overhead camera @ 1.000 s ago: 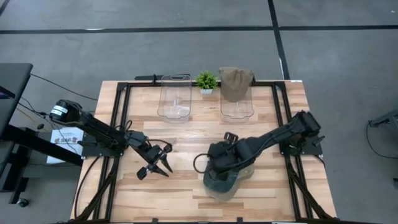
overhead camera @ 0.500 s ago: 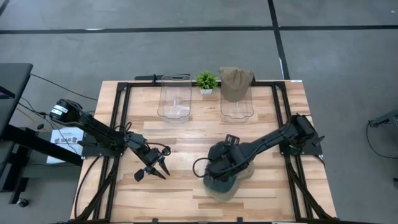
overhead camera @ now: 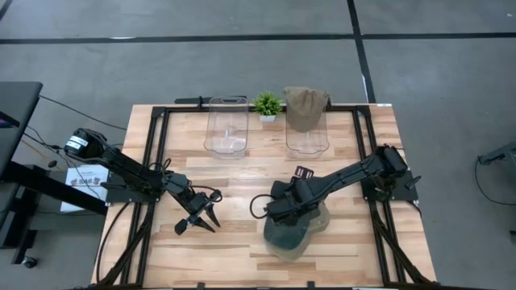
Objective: Pick & Place hat
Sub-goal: Put the top blue cap into the left transparent bin
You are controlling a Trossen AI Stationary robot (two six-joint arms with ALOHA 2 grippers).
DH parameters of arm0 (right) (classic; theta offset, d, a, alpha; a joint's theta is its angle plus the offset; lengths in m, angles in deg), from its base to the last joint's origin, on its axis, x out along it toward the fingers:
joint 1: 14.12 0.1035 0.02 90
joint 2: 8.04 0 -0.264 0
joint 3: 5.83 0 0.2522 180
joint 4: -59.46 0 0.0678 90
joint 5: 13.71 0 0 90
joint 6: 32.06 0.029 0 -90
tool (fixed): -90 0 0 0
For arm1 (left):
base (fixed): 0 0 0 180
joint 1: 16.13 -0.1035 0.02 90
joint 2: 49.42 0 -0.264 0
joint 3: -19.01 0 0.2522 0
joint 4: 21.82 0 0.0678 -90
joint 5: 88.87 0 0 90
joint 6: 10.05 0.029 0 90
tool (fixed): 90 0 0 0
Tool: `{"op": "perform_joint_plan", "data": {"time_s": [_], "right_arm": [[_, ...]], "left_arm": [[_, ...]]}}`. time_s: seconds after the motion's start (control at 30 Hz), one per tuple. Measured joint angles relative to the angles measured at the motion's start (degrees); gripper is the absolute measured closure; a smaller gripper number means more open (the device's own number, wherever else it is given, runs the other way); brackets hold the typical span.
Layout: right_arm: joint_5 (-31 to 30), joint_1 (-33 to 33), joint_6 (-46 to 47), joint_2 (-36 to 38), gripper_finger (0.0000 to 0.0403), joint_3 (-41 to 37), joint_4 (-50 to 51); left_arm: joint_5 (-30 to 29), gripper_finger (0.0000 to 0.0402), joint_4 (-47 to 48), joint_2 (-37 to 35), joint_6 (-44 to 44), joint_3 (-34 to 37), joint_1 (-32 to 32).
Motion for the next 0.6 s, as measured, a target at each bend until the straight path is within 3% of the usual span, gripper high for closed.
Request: {"op": "perform_joint_plan", "data": {"time_s": [0.2, 0.6], "right_arm": [[0.0, 0.1, -0.1, -0.5, 0.0200, 0.0, 1.8], [-0.6, -0.4, -0.6, -3.6, 0.0237, 0.0, 3.1]], "left_arm": [[0.0, 0.0304, 0.0, 0.0, 0.0, 0.0, 0.0], [0.0, 0.0304, 0.0, 0.0, -0.2, 0.0, 0.0]]}}
